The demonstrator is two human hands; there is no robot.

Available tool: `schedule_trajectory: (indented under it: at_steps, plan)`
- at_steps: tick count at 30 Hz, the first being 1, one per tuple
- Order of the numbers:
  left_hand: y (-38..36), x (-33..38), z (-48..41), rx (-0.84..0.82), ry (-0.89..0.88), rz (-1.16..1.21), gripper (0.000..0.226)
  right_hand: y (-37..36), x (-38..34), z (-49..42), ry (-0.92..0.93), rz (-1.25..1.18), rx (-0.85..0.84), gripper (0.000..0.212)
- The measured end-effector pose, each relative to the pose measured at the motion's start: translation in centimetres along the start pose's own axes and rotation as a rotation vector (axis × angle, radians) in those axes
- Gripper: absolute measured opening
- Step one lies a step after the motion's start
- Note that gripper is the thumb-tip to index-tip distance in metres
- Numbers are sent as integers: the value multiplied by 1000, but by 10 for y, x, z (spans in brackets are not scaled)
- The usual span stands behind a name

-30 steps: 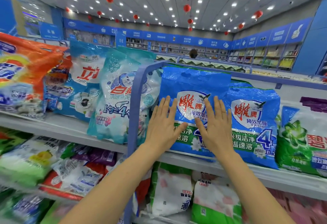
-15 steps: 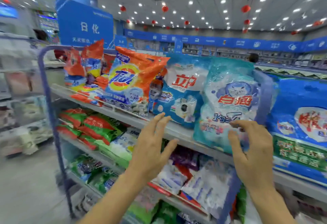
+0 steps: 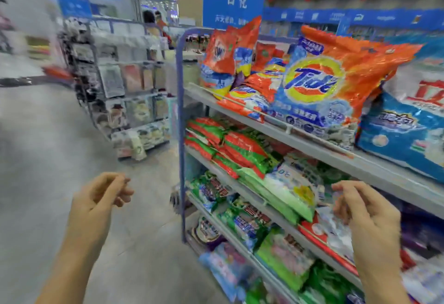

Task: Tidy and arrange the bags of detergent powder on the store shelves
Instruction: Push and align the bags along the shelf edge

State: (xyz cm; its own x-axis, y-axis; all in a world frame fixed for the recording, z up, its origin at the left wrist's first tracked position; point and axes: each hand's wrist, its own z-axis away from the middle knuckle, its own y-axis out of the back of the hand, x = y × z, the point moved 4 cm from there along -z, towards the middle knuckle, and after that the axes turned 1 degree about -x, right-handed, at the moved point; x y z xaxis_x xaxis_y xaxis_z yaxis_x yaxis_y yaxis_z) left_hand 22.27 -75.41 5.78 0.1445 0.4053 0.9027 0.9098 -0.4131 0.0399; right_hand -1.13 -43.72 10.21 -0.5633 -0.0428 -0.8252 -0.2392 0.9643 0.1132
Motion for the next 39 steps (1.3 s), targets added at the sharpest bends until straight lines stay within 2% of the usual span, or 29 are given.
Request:
schedule_trajectory:
  at_steps: [2,5,9,13,15,19,21,23,27,31,34,36,39]
  plan:
    - [27,-23,-8,79,52,4,52,-26,12,-2,-67,-17,-11,34]
    - [44,-48,-22,113,84,1,49,-66,30,-11,-134,-54,-38,32]
    - [39,-69,-56,106,97,6,44,-116,51,-35,-175,-109,-74,37]
    - [31,-84,-108,99,91,-27,40,-164,66,-78,-186,-117,-116,28]
    - [27,-90,-135,114,95,-2,37,-187,68,-107,-186,-144,-119,32]
    - [10,-103,-189,75,93,11,27,-232,61,-170,-73,-40,-165,26]
    - [-7,-106,-218,22,67,12,24,-250,53,-205,42,107,-174,18]
    - [-29,-108,-250,-42,36,12,27,-261,48,-241,150,271,-109,14]
    - [-88,-105,-315,-265,-105,-14,18,-283,60,-319,231,642,30,15]
    - [-144,-97,-375,-455,-318,-74,11,-309,103,-381,104,993,-44,21]
    - [-187,-85,-409,-526,-561,-180,35,-326,122,-402,6,1086,-77,22]
    - [-216,-81,-426,-560,-688,-230,55,-331,126,-408,-32,1109,-36,26]
    - [-261,-80,-442,-548,-859,-362,69,-335,128,-410,-52,1175,30,28]
